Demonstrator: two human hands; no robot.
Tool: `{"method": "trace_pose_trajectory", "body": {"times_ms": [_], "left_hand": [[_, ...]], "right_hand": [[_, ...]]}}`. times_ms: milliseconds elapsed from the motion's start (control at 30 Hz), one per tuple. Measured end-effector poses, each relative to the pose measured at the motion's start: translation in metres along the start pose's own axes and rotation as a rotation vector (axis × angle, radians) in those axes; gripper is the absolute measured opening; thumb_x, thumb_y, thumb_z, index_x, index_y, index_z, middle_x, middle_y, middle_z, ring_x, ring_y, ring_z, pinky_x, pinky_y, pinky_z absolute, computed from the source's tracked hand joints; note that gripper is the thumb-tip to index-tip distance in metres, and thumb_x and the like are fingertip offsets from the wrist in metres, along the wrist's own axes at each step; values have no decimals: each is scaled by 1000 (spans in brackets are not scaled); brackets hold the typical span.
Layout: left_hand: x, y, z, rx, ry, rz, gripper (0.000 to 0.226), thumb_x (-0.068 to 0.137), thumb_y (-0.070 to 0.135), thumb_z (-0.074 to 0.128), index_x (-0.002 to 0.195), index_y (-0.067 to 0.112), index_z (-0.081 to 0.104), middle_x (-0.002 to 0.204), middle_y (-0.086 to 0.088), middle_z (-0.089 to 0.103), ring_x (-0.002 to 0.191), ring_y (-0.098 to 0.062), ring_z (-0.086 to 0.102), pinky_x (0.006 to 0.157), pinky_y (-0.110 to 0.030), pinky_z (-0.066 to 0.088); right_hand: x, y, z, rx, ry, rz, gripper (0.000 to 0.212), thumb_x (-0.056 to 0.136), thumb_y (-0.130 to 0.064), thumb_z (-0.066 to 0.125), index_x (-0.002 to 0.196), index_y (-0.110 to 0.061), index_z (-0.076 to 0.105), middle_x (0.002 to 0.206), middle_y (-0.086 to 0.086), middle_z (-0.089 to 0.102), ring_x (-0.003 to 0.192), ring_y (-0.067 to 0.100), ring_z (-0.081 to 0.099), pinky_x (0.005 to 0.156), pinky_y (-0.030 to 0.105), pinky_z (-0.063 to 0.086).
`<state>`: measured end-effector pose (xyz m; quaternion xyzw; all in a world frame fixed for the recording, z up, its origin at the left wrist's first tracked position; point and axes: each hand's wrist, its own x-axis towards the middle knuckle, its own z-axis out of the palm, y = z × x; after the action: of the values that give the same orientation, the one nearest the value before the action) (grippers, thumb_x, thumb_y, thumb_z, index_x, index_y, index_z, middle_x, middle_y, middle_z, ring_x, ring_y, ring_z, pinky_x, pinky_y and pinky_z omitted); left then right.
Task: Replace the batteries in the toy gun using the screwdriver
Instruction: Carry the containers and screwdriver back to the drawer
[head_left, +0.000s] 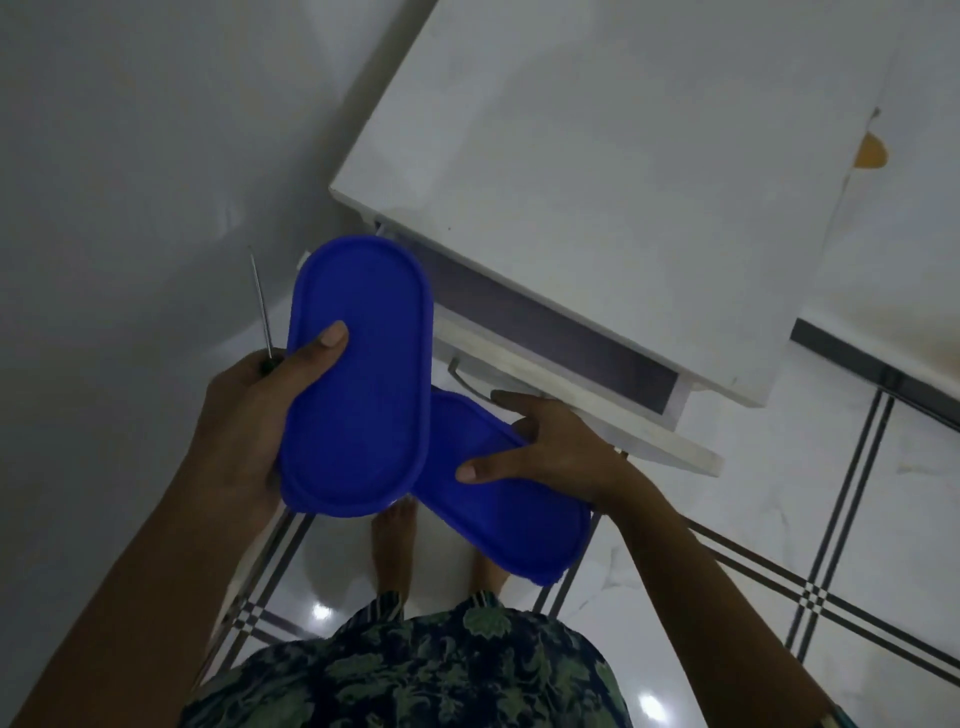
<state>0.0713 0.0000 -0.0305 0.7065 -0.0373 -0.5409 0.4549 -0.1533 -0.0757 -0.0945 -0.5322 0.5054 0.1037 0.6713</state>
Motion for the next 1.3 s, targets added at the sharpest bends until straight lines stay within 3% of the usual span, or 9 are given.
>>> {"method": "trace_pose_trajectory", "body": {"times_ms": [133, 267, 400, 533, 700, 933, 1033, 1167, 1300], "left_hand": [[-2, 14, -11, 32, -66, -23, 45, 70, 43, 70, 109, 20, 69, 102, 3, 75, 92, -18, 71, 74, -35, 56], [1, 26, -18, -3, -175, -43, 19, 84, 33, 59, 86, 25, 76, 93, 4, 76, 76, -16, 73, 60, -34, 61], [11, 29, -16, 74, -214, -104, 30, 72, 35, 65, 98, 22, 71, 99, 1, 75, 75, -17, 73, 56, -31, 59], [15, 19, 6, 131, -258, -176, 36, 82, 34, 63, 113, 18, 66, 103, -3, 74, 87, -23, 71, 56, -29, 58], [37, 7, 35, 305, -251, -172, 36, 79, 36, 70, 109, 15, 67, 102, -6, 74, 93, -26, 69, 80, -39, 56], [73, -5, 70, 385, -326, -179, 61, 68, 37, 77, 118, 7, 61, 110, -9, 69, 100, -25, 66, 91, -42, 53], [87, -16, 72, 479, -390, -148, 74, 54, 49, 75, 115, 9, 62, 111, -8, 69, 102, -25, 65, 95, -47, 51], [93, -25, 76, 585, -403, -111, 45, 72, 38, 70, 107, 12, 57, 109, -7, 63, 102, -24, 61, 96, -48, 49], [100, -30, 72, 729, -341, -92, 86, 54, 57, 67, 123, 7, 53, 120, -8, 60, 102, -23, 60, 92, -45, 52]], "right_hand": [[-29, 2, 15, 94, -37, -45, 83, 62, -60, 83, 136, -40, 50, 124, -4, 66, 104, 20, 67, 86, 46, 58], [-68, -7, 5, 381, -99, -73, 39, 90, -33, 67, 127, -21, 62, 114, 8, 71, 98, 32, 70, 75, 41, 59], [-79, -5, -12, 683, -59, 43, 37, 87, -36, 65, 116, -12, 66, 106, 13, 72, 87, 29, 72, 63, 32, 58], [-62, -2, -17, 903, 123, 109, 35, 83, -32, 62, 111, -12, 64, 96, 9, 74, 80, 24, 73, 56, 29, 58], [-30, 9, -12, 1031, 313, 88, 32, 94, -29, 59, 120, -11, 59, 112, 11, 71, 101, 29, 68, 74, 37, 59], [-4, 25, -7, 767, 686, -19, 30, 103, -28, 46, 126, -12, 56, 115, 5, 66, 105, 26, 63, 92, 46, 54], [1, 33, -1, 685, 749, -33, 28, 104, -29, 41, 126, -16, 53, 108, -4, 62, 101, 20, 61, 81, 33, 53], [5, 41, 6, 600, 834, -3, 37, 105, -32, 38, 135, -14, 47, 118, 0, 56, 104, 19, 57, 84, 31, 50], [6, 45, 10, 433, 877, 6, 34, 105, -29, 36, 132, -11, 48, 109, -2, 54, 84, 3, 52, 67, 18, 42]]}}
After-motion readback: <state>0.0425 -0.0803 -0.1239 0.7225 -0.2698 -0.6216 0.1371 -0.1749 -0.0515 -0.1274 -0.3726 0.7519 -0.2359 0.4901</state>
